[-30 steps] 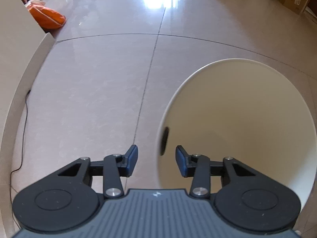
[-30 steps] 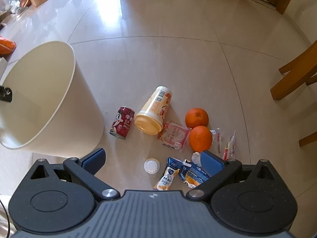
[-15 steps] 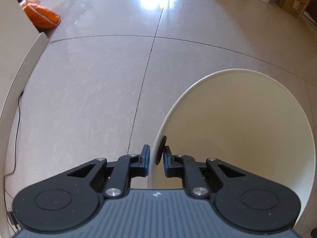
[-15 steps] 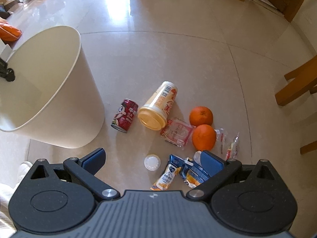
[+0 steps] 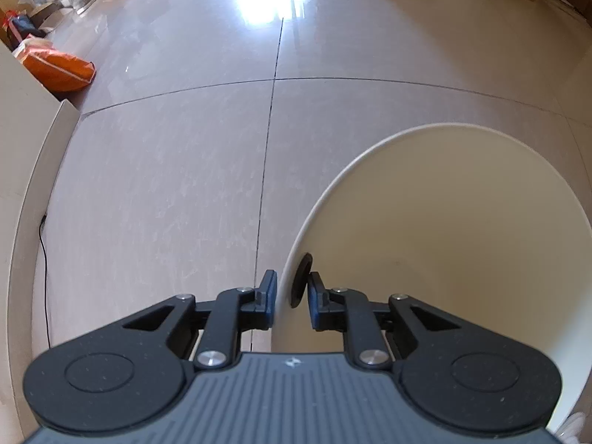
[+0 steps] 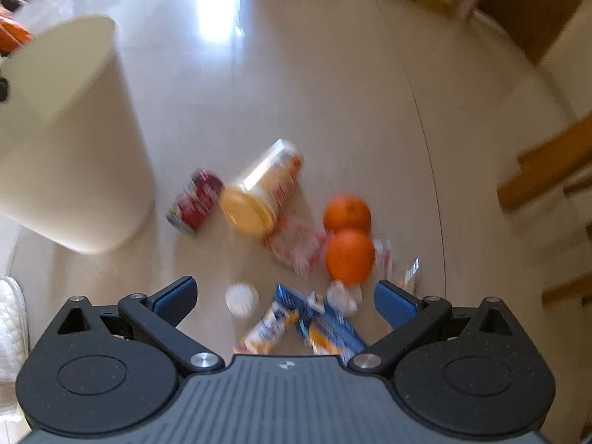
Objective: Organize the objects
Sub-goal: 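Lower the right tool onto the blue yogurt pouch and close on it, then carry the yogurt pouch over the bin and open the right tool, then lower the right tool onto the white ribbed cup and close, then carry the white cup over the bin and open the right tool, then lower the right tool onto the blue juice carton and close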
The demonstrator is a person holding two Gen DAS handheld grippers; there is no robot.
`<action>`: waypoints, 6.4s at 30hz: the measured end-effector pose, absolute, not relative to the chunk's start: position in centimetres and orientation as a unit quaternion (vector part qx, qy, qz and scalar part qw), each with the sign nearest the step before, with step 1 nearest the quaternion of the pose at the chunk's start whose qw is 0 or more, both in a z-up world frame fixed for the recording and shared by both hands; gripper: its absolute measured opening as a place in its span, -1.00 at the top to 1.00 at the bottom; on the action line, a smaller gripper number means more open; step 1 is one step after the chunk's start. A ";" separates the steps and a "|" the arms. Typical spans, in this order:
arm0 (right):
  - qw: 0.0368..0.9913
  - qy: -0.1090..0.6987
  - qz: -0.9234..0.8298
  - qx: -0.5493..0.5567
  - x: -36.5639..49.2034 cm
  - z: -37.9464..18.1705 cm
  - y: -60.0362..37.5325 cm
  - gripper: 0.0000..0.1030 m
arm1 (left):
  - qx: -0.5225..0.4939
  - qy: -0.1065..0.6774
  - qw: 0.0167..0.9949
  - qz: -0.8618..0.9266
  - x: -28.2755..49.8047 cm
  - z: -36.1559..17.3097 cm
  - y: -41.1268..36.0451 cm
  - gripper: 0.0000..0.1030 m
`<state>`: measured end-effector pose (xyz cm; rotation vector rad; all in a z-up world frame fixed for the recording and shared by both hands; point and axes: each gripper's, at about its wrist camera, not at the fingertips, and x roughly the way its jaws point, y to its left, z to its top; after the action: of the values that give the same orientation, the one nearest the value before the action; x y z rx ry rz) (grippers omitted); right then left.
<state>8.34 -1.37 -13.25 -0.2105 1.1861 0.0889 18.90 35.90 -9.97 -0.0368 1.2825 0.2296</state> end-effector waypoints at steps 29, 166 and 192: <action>0.705 0.691 -0.080 0.141 11.4 -34.1 -5.3 -0.06 | -0.035 0.597 0.794 0.110 18.9 -9.3 36.9 0.67; 0.769 0.537 0.322 -0.131 18.5 -1.7 16.2 -0.78 | -0.048 0.603 0.789 0.110 19.3 -9.6 37.7 0.67; 0.800 0.524 0.247 -0.157 15.7 -13.0 -0.8 -1.00 | -0.043 0.602 0.789 0.114 19.3 -9.6 37.4 0.67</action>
<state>15.70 -0.75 -12.96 -0.3361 1.1235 0.5305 19.31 37.41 -9.61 -0.0935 1.2974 0.2447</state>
